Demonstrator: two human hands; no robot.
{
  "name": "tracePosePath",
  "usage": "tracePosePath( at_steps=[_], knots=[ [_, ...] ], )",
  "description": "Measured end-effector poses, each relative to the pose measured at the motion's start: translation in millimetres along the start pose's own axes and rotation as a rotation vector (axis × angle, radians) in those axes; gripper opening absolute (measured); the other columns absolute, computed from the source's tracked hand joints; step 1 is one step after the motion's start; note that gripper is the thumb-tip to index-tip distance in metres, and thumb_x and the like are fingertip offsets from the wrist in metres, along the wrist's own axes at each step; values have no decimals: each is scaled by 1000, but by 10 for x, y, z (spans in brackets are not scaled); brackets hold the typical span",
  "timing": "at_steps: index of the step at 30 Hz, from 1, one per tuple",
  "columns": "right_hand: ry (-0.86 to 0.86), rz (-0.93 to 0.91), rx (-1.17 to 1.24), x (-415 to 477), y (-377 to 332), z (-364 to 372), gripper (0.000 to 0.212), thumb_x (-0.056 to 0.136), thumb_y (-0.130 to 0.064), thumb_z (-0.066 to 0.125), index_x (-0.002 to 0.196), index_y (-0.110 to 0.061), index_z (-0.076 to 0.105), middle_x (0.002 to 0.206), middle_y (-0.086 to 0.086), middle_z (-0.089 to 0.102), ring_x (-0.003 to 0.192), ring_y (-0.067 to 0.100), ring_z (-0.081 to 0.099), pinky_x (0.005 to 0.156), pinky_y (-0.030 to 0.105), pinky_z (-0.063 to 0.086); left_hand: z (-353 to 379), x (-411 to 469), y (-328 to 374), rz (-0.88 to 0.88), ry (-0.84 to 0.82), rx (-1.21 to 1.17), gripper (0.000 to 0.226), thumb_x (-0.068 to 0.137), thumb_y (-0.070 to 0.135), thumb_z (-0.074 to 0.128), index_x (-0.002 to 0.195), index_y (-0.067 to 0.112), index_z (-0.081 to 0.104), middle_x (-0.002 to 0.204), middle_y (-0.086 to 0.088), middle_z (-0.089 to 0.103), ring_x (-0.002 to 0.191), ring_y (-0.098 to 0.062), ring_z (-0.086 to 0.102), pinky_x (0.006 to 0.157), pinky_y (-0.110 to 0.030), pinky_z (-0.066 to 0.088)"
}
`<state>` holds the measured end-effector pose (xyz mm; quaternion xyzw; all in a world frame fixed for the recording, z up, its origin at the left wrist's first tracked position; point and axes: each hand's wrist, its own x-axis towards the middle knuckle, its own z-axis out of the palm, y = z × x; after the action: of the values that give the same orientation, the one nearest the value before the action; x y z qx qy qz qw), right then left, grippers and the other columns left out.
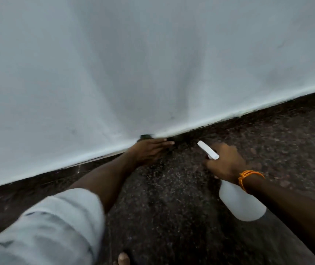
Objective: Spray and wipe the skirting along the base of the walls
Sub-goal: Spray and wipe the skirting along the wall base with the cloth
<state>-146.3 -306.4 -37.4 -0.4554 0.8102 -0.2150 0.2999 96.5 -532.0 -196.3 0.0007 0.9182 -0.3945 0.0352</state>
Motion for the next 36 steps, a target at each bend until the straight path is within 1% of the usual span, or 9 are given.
tracePosePath(
  at_steps=[2, 6, 12, 15, 18, 22, 26, 32, 36],
  knots=[
    [23, 41, 85, -7, -155, 96, 14, 72, -19, 69, 65, -10, 61, 59, 10, 67, 53, 29, 67, 58, 44, 59, -999, 263, -368, 98, 20, -322, 39, 94, 14, 52, 132, 5, 57, 144, -13, 50, 141, -17, 36, 118, -35, 22],
    [100, 158, 147, -246, -381, 78, 16, 76, -20, 67, 68, -7, 65, 56, 10, 67, 56, 26, 68, 63, 40, 59, -946, -204, -575, 257, -130, -373, 36, 94, 6, 46, 126, -4, 58, 142, -17, 50, 136, -22, 45, 114, -37, 31],
    [34, 142, 101, -601, -588, 201, 15, 74, -28, 66, 68, -16, 61, 61, 6, 68, 57, 30, 67, 61, 44, 59, -784, -1209, -547, 255, -213, -252, 33, 82, 10, 65, 113, -1, 70, 142, -17, 49, 131, -22, 50, 120, -37, 6],
    [-1, 133, 137, -493, -648, 397, 12, 75, -22, 67, 71, -12, 64, 63, 9, 68, 56, 29, 67, 59, 45, 59, -920, -1484, -499, 178, -273, -252, 46, 80, 18, 72, 122, 1, 66, 145, -13, 47, 138, -19, 39, 121, -35, 4],
    [0, 76, 170, -464, -803, 679, 15, 75, -23, 67, 69, -11, 63, 62, 9, 66, 58, 29, 66, 62, 44, 59, -1099, -1685, -480, 143, -124, -347, 42, 95, 19, 44, 131, 2, 59, 150, -12, 39, 148, -21, 14, 122, -36, 7],
    [-40, 57, 166, -528, -992, 891, 17, 80, -21, 69, 72, -8, 63, 66, 13, 63, 74, 38, 64, 63, 35, 47, -1670, -1918, -701, 144, -116, -373, 41, 102, 11, 31, 133, -6, 52, 150, -16, 39, 142, -26, 33, 114, -39, 26],
    [-140, 54, 184, -455, -1229, 1101, 21, 78, -22, 69, 79, -1, 67, 75, 19, 64, 67, 35, 62, 54, 31, 41, -1804, -2335, -1038, 85, -96, -277, 49, 100, 7, 26, 146, -7, 30, 157, -18, 25, 146, -26, 25, 118, -39, 17],
    [-225, -28, 116, -419, -1410, 1412, 29, 63, -38, 54, 72, -11, 51, 67, 8, 54, 56, 26, 48, 52, 28, 36, -1712, -2436, -1067, -27, -191, -187, 52, 97, 3, 34, 148, -5, 28, 160, -18, 12, 149, -27, 7, 121, -37, -1],
    [-207, -6, 153, -410, -1571, 1454, 24, 78, -26, 65, 76, -8, 49, 69, 9, 52, 59, 27, 49, 52, 29, 36, -1912, -2190, -962, -6, -224, -242, 64, 94, 8, 47, 149, -2, 18, 159, -19, 9, 147, -29, 1, 120, -39, 9]
  ],
)
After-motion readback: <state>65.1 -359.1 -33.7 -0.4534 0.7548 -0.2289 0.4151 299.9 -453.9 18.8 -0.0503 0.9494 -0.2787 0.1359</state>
